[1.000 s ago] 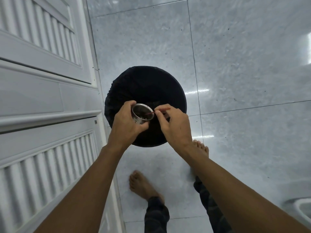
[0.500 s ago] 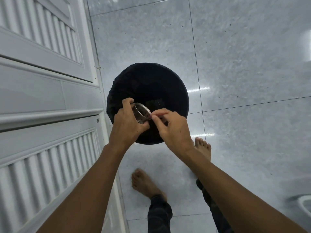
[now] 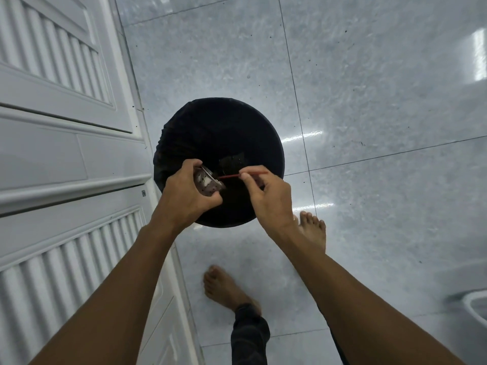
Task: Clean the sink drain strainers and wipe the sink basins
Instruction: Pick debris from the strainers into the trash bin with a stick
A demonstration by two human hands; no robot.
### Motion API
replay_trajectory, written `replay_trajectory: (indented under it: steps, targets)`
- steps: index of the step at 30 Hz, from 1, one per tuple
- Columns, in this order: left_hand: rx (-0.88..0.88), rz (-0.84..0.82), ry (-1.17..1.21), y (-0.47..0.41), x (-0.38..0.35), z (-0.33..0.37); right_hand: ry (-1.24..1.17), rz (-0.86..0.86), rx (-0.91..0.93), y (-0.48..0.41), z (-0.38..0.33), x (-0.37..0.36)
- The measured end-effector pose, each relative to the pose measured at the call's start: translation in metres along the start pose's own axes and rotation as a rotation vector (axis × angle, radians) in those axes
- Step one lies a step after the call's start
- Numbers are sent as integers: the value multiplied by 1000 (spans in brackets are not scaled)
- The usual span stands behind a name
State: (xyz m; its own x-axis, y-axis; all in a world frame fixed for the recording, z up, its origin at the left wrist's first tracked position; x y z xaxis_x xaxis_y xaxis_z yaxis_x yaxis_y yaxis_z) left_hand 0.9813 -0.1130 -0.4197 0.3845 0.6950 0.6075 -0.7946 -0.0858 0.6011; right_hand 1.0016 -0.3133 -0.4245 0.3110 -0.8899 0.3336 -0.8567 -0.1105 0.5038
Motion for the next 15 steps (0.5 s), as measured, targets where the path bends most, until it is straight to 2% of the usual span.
replay_trajectory:
  steps: [2,4,8,12,15]
  targets:
    - [-4,-9,3,-3,0,-1,-55,-87,11,-2,-1,-8]
    - [-16,-35,-4,-4,-3,0,-3,-173,33,1,-4,-20]
    - [23,-21,-4,-9,1,-6,-26,34,-37,-5,0,1]
    - [16,-49,-39,-12,2,-7,-35,-201,-6,-5,-6,-23]
    - [7,-72,-42,-10,0,-8,15,-82,-71,-10,0,-9]
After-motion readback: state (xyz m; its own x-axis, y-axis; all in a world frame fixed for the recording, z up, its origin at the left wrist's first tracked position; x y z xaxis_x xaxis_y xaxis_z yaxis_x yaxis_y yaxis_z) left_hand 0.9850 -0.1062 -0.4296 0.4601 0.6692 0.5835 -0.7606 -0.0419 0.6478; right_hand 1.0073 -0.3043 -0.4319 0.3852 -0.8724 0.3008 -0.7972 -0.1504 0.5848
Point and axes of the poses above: each hand's wrist, its own y-axis away from the middle knuckle, its own x-axis out of the back of the hand, z = x × y, the point moved 9 cm from there along -y, towards the middle knuckle, and after that the axes turned 4 degrees about -z, right-handed, at the moved point
